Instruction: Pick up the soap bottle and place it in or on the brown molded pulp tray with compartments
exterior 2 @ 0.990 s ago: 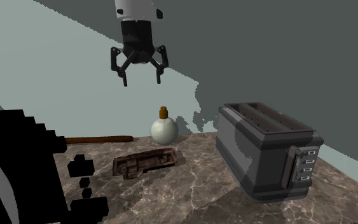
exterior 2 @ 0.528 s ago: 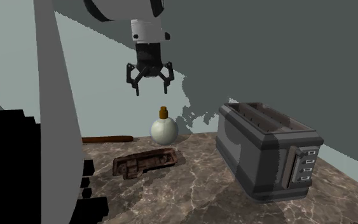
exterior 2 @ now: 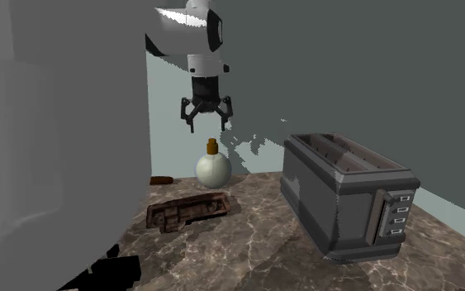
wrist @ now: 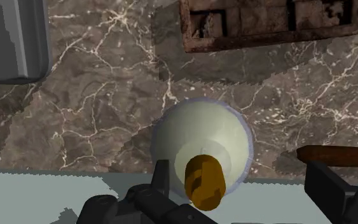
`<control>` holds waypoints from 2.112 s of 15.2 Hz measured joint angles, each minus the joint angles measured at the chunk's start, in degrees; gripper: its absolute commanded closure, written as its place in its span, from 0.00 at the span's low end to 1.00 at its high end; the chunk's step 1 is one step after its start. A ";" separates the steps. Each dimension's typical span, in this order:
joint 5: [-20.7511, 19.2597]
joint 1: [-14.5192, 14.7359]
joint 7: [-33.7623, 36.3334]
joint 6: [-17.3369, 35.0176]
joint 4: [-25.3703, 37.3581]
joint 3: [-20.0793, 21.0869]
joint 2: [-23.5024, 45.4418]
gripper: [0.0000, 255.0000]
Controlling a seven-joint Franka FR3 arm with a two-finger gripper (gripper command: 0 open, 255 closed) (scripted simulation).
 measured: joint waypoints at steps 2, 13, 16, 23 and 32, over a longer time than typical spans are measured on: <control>0.75 -0.55 -0.01 -0.76 5.57 -0.02 5.15 0.00; 1.93 -1.54 -0.23 2.50 10.24 0.14 13.55 0.00; 1.93 -1.50 -0.19 2.75 9.97 0.15 13.51 0.00; 1.92 -1.51 -0.19 2.78 9.96 0.14 13.49 1.00; 1.87 -1.54 -0.21 1.25 11.10 0.11 13.15 1.00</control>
